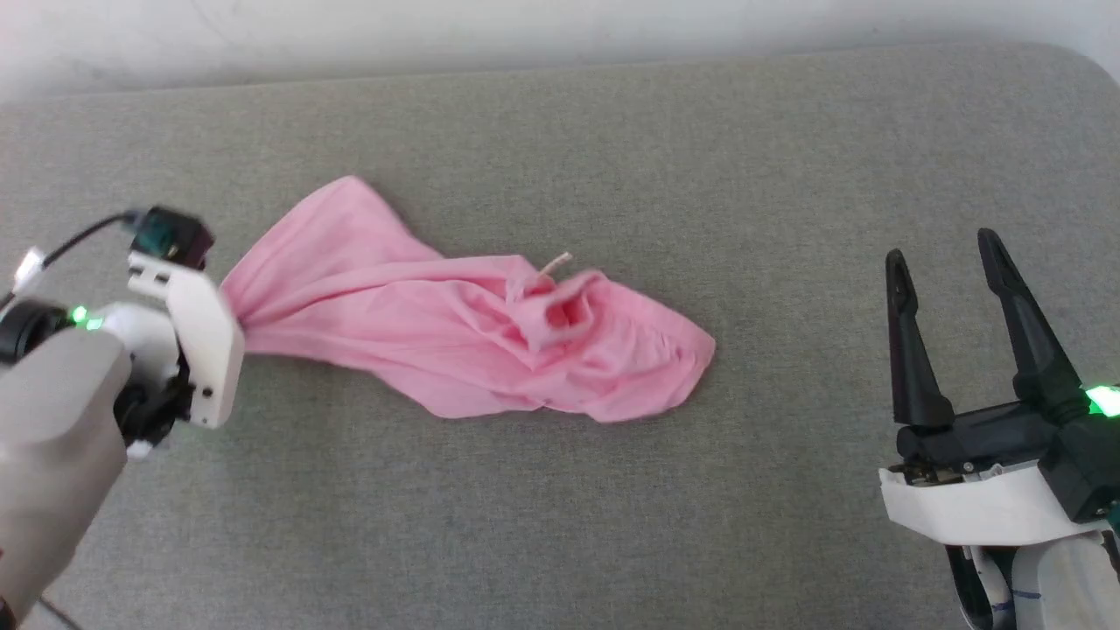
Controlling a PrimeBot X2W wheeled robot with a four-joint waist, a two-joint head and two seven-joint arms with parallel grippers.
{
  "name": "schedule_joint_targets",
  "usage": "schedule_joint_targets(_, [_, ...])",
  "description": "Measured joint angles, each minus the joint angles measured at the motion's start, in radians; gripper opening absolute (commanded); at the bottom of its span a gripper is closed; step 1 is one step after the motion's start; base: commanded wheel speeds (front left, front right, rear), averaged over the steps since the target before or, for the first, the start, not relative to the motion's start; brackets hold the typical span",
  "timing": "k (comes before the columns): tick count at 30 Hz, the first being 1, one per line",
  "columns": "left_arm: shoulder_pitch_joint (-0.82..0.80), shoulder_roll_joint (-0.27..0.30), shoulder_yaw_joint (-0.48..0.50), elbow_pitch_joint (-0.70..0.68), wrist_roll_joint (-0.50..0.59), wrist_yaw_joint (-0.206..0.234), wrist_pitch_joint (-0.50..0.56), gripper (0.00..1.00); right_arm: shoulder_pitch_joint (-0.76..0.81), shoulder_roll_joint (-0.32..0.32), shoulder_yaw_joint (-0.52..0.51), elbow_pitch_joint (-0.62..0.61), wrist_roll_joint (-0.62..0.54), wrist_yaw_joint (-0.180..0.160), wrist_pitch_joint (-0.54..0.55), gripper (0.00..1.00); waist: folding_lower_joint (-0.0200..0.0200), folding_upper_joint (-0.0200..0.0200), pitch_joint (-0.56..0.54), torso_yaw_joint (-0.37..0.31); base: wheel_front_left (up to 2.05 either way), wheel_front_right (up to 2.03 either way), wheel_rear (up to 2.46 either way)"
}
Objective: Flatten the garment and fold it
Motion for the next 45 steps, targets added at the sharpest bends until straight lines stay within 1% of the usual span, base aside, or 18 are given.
schedule_joint_targets(6, [0.052, -0.037, 0.025, 0.082, -0.050, 0.001, -0.047, 0.00, 0.002, 0.000, -0.004, 0.001, -0.007, 0.000, 0.000, 1.00, 0.0001, 0.0000, -0.008, 0.010, 0.00, 0.00, 0.00])
schedule_joint_targets(7, [0.055, -0.046, 0.030, 0.092, -0.050, 0.001, -0.073, 0.32, 0.003, -0.001, -0.004, 0.002, -0.012, 0.000, 0.000, 1.00, 0.0001, 0.0000, -0.011, 0.011, 0.00, 0.00, 0.00])
schedule_joint_targets(8, [0.059, -0.054, 0.033, 0.098, -0.049, 0.001, -0.105, 1.00, 0.003, 0.000, -0.002, 0.003, -0.018, 0.000, 0.000, 1.00, 0.0001, 0.0000, -0.016, 0.014, 0.00, 0.00, 0.00])
schedule_joint_targets(11, [0.062, -0.080, 0.044, 0.108, -0.020, 0.005, -0.259, 1.00, 0.005, 0.000, 0.001, 0.005, -0.043, 0.000, 0.000, 1.00, 0.0002, 0.0000, -0.035, 0.020, 0.00, 0.00, 0.00])
schedule_joint_targets(14, [0.062, -0.091, 0.070, 0.104, 0.018, 0.060, -0.459, 1.00, 0.003, 0.000, 0.002, 0.004, -0.073, 0.000, 0.000, 1.00, 0.0001, 0.0000, -0.061, 0.029, 0.00, 0.00, 0.00])
schedule_joint_targets(16, [0.063, -0.091, 0.101, 0.089, 0.032, 0.110, -0.541, 1.00, -0.005, -0.003, 0.008, 0.005, -0.095, 0.000, 0.000, 1.00, 0.0001, 0.0000, -0.078, 0.036, 0.00, 0.00, 0.00])
schedule_joint_targets(18, [0.073, -0.088, 0.153, 0.036, 0.064, 0.175, -0.560, 1.00, -0.025, -0.026, 0.021, 0.009, -0.101, 0.000, 0.000, 1.00, 0.0000, 0.0000, -0.094, 0.045, 0.00, 0.00, 0.00])
schedule_joint_targets(19, [0.087, -0.083, 0.211, -0.030, 0.095, 0.220, -0.561, 1.00, -0.039, -0.044, 0.028, 0.011, -0.101, 0.000, 0.000, 1.00, 0.0000, 0.0000, -0.100, 0.051, 0.00, 0.00, 0.00])
schedule_joint_targets(21, [0.130, -0.071, 0.342, -0.197, 0.204, 0.319, -0.562, 1.00, -0.077, -0.084, 0.046, 0.022, -0.100, 0.000, 0.000, 1.00, 0.0000, 0.0000, -0.109, 0.065, 0.00, 0.00, 0.00])
schedule_joint_targets(23, [0.225, -0.067, 0.475, -0.366, 0.315, 0.409, -0.562, 1.00, -0.120, -0.132, 0.075, 0.045, -0.098, 0.000, 0.000, 1.00, 0.0000, 0.0000, -0.115, 0.079, 0.00, 0.00, 0.00])
schedule_joint_targets(26, [0.425, -0.079, 0.632, -0.568, 0.472, 0.519, -0.562, 1.00, -0.190, -0.209, 0.151, 0.108, -0.076, 0.000, 0.000, 1.00, 0.0000, 0.0000, -0.124, 0.095, 0.00, 0.00, 0.00])
schedule_joint_targets(30, [0.634, -0.135, 0.783, -0.760, 0.646, 0.600, -0.562, 1.00, -0.295, -0.322, 0.293, 0.264, 0.013, 0.000, 0.000, 1.00, 0.0001, 0.0000, -0.130, 0.111, 0.00, 0.00, 0.00])
schedule_joint_targets(31, [0.672, -0.153, 0.812, -0.795, 0.681, 0.610, -0.562, 1.00, -0.328, -0.349, 0.336, 0.309, 0.037, 0.000, 0.004, 1.00, 0.0001, 0.0000, -0.131, 0.115, 0.00, 0.00, 0.00])
schedule_joint_targets(33, [0.737, -0.196, 0.862, -0.847, 0.743, 0.620, -0.562, 1.00, -0.399, -0.404, 0.427, 0.387, 0.085, 0.000, 0.061, 1.00, 0.0001, 0.0000, -0.130, 0.123, 0.00, 0.00, 0.00])
schedule_joint_targets(35, [0.791, -0.234, 0.897, -0.872, 0.787, 0.621, -0.562, 1.00, -0.472, -0.443, 0.535, 0.435, 0.166, 0.000, 0.153, 1.00, 0.0002, 0.0000, -0.128, 0.131, 0.00, 0.00, 0.00])
schedule_joint_targets(37, [0.837, -0.270, 0.927, -0.886, 0.822, 0.620, -0.562, 1.00, -0.539, -0.465, 0.649, 0.461, 0.289, 0.000, 0.274, 1.00, 0.0001, 0.0000, -0.123, 0.139, 0.00, 0.00, 0.00])
schedule_joint_targets(40, [0.883, -0.315, 0.958, -0.876, 0.844, 0.599, -0.562, 1.00, -0.638, -0.514, 0.814, 0.469, 0.454, 0.000, 0.484, 1.00, 0.0002, 0.0000, -0.112, 0.149, 0.00, 0.00, 0.00])
schedule_joint_targets(45, [0.900, -0.388, 0.996, -0.875, 0.894, 0.560, -0.562, 1.00, -0.793, -0.550, 0.988, 0.486, 0.662, 0.001, 0.722, 1.00, 0.0002, 0.0000, -0.082, 0.168, 0.00, 0.00, 0.00])
